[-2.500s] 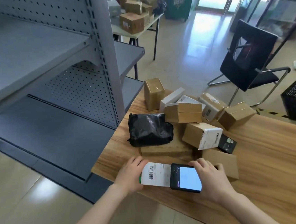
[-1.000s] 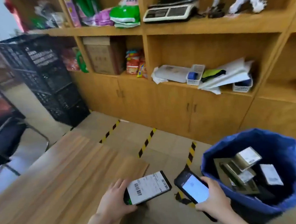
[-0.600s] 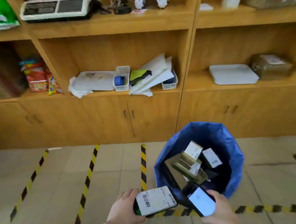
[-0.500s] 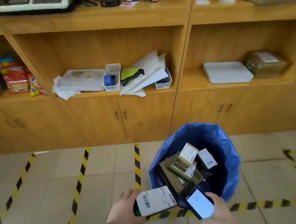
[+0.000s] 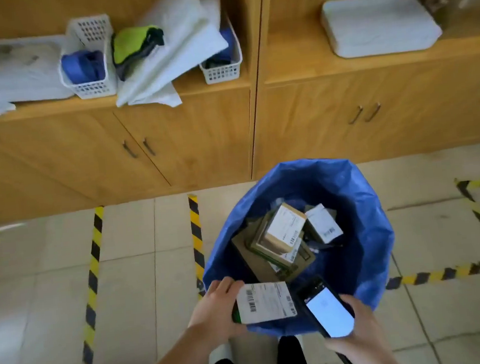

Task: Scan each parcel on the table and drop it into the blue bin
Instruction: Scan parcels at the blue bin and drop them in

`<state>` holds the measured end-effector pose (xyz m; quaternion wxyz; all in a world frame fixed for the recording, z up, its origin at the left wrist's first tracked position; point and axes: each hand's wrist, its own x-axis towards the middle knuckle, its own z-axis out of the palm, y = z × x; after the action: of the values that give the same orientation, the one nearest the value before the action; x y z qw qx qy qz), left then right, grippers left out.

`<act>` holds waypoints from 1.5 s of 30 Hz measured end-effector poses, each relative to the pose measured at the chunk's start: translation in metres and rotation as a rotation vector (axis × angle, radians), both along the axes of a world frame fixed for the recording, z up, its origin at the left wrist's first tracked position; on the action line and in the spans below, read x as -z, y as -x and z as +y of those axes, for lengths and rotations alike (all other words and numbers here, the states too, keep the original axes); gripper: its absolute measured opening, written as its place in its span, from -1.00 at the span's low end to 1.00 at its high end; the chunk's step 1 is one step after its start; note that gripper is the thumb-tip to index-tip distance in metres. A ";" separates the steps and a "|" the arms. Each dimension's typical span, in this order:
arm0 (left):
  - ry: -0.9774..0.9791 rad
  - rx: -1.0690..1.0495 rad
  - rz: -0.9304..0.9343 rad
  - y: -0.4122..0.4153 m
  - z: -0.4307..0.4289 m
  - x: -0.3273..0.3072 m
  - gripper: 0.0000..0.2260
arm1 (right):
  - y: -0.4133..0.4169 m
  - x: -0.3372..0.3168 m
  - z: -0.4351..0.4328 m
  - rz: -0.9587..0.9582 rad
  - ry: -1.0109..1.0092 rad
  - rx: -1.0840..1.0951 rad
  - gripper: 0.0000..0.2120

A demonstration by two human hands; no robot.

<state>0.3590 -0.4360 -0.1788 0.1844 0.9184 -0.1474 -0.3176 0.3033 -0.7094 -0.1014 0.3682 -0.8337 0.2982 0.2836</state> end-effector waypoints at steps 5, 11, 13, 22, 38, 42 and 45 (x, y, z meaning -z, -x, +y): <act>-0.042 -0.043 0.029 -0.021 -0.043 0.077 -0.19 | -0.034 0.084 -0.024 0.048 -0.025 0.030 -0.20; -0.130 0.118 0.069 -0.029 -0.073 0.174 -0.21 | -0.054 0.165 -0.043 0.135 -0.010 -0.070 -0.13; -0.163 0.140 0.072 -0.031 -0.080 0.199 -0.23 | -0.054 0.187 -0.052 0.149 -0.003 -0.069 -0.13; -0.295 0.043 0.032 -0.048 -0.108 0.248 -0.18 | -0.056 0.233 -0.080 0.136 -0.044 -0.093 -0.17; -0.209 -0.266 -0.010 -0.018 -0.099 0.123 -0.36 | -0.083 0.135 -0.070 0.055 0.009 -0.345 -0.15; -0.186 -0.383 -0.056 -0.001 -0.084 0.069 -0.40 | -0.079 0.093 -0.051 0.011 -0.003 -0.451 -0.14; -0.173 -0.510 -0.078 0.022 -0.061 0.030 -0.41 | -0.073 0.061 -0.026 -0.024 -0.016 -0.527 -0.11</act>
<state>0.3372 -0.4973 -0.2088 0.1733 0.9497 0.1092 -0.2368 0.3758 -0.7356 -0.1624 0.2914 -0.8830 0.0642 0.3622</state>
